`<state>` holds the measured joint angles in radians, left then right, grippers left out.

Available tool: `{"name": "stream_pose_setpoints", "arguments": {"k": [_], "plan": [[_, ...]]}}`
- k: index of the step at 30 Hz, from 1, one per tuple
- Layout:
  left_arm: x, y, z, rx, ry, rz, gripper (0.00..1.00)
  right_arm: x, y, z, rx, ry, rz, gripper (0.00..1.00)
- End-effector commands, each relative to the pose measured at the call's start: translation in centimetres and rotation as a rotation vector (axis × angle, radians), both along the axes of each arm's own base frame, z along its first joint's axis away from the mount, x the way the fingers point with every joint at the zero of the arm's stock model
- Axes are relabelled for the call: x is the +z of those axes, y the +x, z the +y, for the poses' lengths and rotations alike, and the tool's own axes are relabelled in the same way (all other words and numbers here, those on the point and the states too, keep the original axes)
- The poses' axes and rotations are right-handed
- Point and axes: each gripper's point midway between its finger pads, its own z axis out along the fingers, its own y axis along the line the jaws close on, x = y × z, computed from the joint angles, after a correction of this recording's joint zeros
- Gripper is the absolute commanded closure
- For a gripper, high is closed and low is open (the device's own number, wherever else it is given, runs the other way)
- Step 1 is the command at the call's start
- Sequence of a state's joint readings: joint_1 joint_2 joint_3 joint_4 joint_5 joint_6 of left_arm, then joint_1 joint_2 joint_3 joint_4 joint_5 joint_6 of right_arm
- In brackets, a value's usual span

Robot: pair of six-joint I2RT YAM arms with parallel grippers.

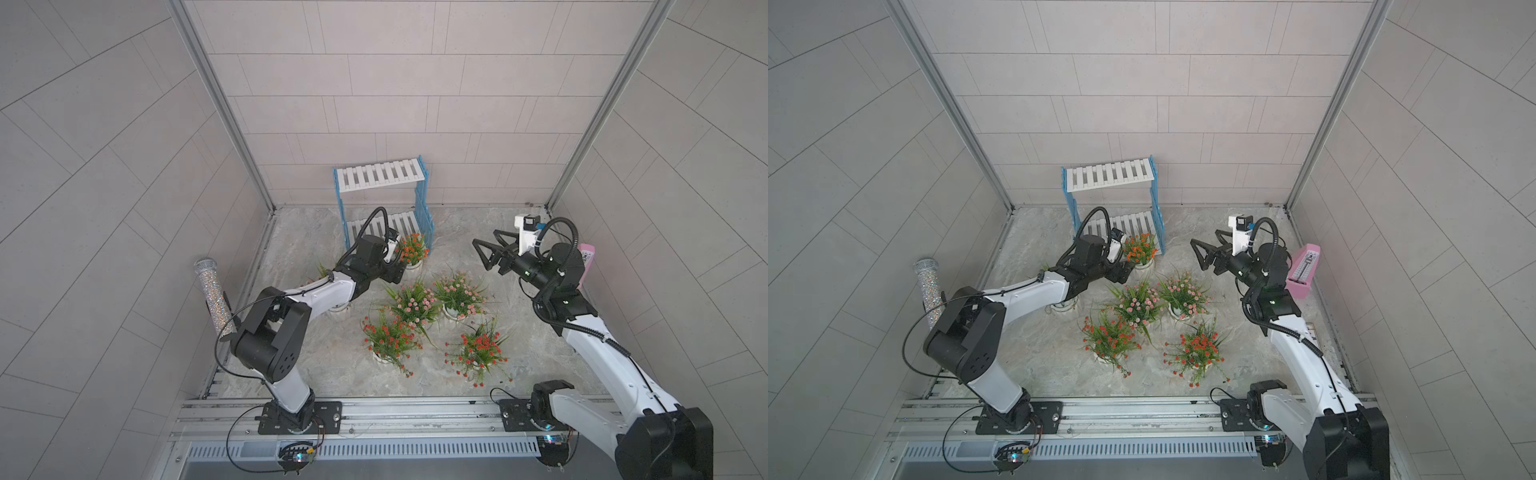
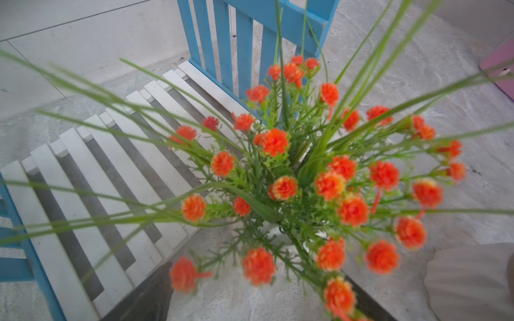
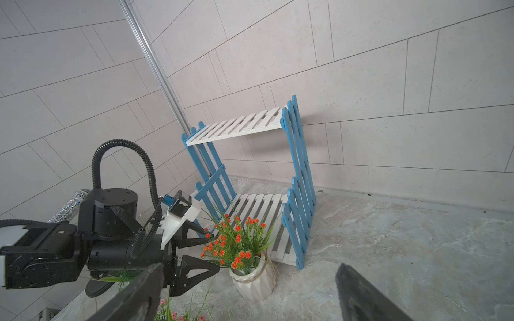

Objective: Place the baby's breath potted plants on the rack by color
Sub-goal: Pick up the baby's breath potted plant from the center of the board.

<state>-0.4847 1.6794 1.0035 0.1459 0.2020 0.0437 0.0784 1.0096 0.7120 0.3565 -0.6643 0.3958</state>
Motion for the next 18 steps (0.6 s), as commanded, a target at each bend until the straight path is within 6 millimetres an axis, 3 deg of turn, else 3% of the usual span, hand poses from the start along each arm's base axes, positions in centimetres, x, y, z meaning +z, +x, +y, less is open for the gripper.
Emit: {"name": "stream_pose_setpoints", "arguments": {"k": [1,8,18], "plan": [[0.2,-0.4,-1.9,-0.124,0.006,0.031,0.08,1.0,0.0,0.2,0.006,-0.004,-0.053,0.01],[-1.1,-0.3,-3.7,-0.232,0.018,0.101,0.07,1.1,-0.1,0.3,0.013,-0.011,-0.065,0.01],[-3.2,0.0,-4.0,-0.234,0.038,0.160,0.02,0.8,0.0,0.5,0.029,0.002,-0.072,0.01]]}}
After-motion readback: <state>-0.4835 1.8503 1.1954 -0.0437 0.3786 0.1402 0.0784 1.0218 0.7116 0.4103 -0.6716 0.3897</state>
